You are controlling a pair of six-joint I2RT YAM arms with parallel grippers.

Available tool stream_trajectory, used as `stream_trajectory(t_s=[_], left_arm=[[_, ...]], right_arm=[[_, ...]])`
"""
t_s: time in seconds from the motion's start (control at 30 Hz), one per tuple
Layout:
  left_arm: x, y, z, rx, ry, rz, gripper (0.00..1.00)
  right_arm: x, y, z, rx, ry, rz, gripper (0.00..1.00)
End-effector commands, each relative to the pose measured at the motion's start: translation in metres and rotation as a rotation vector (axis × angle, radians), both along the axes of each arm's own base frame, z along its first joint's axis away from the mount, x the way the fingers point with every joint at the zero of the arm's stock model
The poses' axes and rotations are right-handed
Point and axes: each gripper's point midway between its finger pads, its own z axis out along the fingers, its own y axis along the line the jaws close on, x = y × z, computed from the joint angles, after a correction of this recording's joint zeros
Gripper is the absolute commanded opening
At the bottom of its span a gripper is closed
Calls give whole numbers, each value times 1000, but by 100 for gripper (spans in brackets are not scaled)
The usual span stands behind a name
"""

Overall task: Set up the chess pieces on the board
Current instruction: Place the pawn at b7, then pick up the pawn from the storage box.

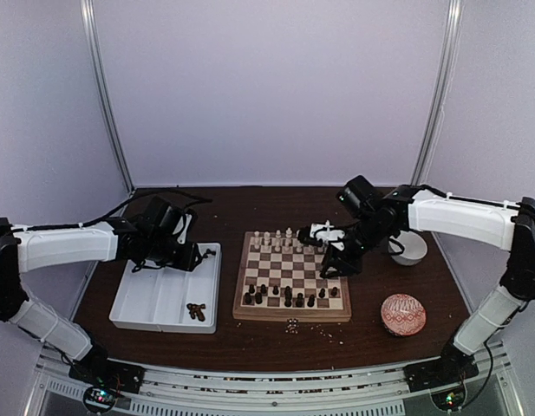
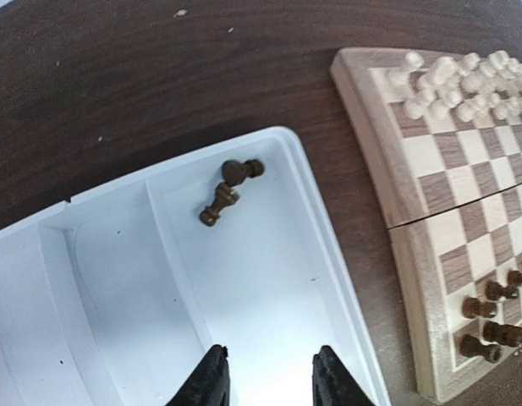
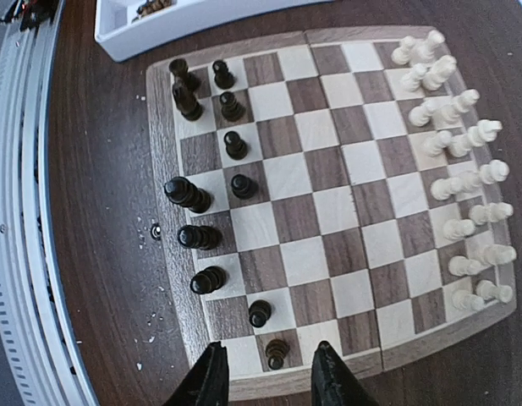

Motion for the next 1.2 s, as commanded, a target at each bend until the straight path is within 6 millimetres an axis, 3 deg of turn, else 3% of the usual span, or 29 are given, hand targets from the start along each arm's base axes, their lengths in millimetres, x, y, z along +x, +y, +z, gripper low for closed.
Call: stream_trajectory(t_s=[0.0,0.37,0.67,0.97,1.17], left_arm=[[12,-4,-9,11,39,-56,32],[63,-5,-28,40,68,-85,33],[85,-4,-51,97,101,-108,33],[85,-1,-79,162,169,-130,32],[76,4,-89,183,206,-131,20]], right_arm=[[4,-6,34,141,28,-61,36],[3,-17,30,169,50,-68,36],[3,-19,27,171,72,-65,35],[2,-18,23,171,101,-58,35],[2,-16,22,172,116,-52,34]])
